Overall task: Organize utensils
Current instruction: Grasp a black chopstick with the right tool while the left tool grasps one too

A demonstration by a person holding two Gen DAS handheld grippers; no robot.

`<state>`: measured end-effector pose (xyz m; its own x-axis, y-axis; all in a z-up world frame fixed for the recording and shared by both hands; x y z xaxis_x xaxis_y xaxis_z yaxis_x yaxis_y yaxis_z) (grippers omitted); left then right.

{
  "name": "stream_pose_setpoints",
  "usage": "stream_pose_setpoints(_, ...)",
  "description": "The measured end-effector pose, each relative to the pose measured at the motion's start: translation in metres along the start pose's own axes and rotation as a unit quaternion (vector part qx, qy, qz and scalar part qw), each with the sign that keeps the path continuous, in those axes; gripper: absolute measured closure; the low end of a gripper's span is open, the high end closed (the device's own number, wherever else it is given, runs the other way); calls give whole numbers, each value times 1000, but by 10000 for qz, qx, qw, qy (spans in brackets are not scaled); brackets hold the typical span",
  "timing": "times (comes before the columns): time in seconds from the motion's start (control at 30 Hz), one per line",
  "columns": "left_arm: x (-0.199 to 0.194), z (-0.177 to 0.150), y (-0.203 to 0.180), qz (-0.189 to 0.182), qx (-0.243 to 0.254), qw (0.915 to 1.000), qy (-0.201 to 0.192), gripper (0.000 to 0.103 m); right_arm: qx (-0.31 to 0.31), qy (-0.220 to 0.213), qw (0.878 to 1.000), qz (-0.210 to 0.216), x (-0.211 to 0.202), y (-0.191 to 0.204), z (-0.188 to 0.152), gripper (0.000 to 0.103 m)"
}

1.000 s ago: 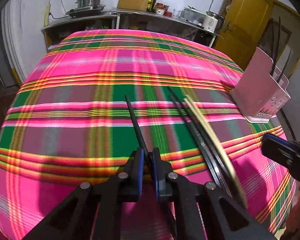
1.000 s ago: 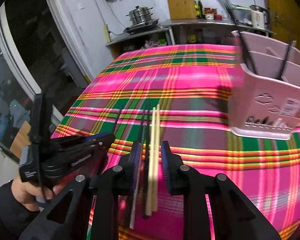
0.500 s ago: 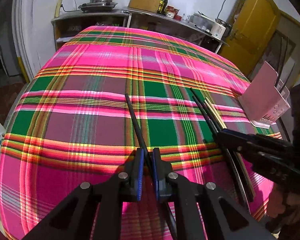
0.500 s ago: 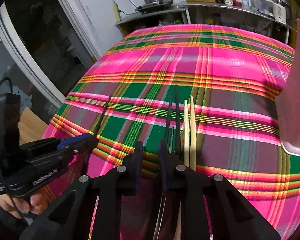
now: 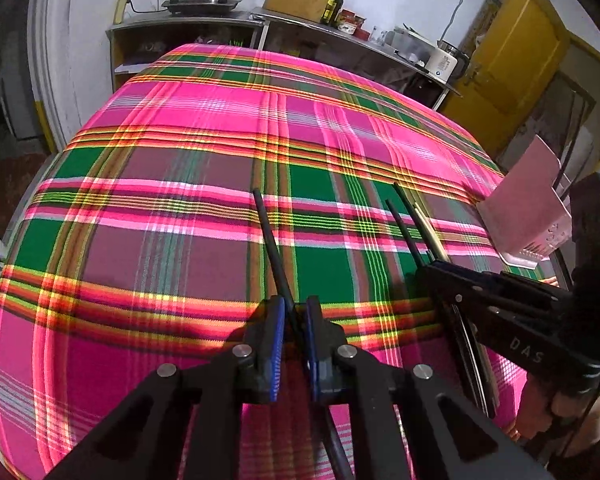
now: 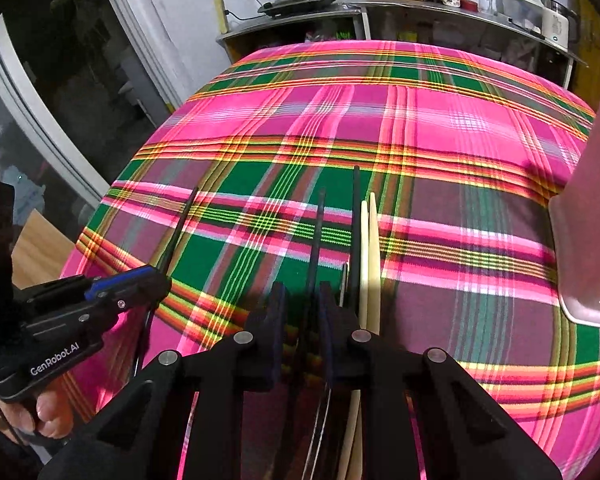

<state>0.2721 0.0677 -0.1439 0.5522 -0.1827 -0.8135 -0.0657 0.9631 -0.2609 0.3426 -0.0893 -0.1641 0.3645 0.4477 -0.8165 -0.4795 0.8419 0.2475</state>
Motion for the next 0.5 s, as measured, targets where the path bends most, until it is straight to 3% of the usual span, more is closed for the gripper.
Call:
stream_pose_setpoints(0.3, 10, 13, -5, 87, 87, 9999, 30, 86, -105, 19, 9998, -187, 9, 6, 12, 87)
stream_pose_setpoints(0.43, 14, 17, -8, 181, 210, 9996, -51, 86, -208, 24, 9993, -317, 10, 7, 13, 96)
stream_pose_setpoints(0.5, 15, 18, -9, 322, 318, 9989, -72, 91, -179, 29, 9994, -311, 10, 6, 13, 97)
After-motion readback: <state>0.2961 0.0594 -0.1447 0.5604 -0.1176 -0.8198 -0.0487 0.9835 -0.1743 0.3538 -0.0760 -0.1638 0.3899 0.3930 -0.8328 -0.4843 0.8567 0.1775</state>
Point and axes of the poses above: each gripper's, at about its wrist camera, not at the fingertips, and x roughly the way its jaws point, y to its left, z to its top, the point moved 6 cm from there along x, roughly the way its jaws point, and after that the axes turned 1 degree about z, right-handed, at the moved point
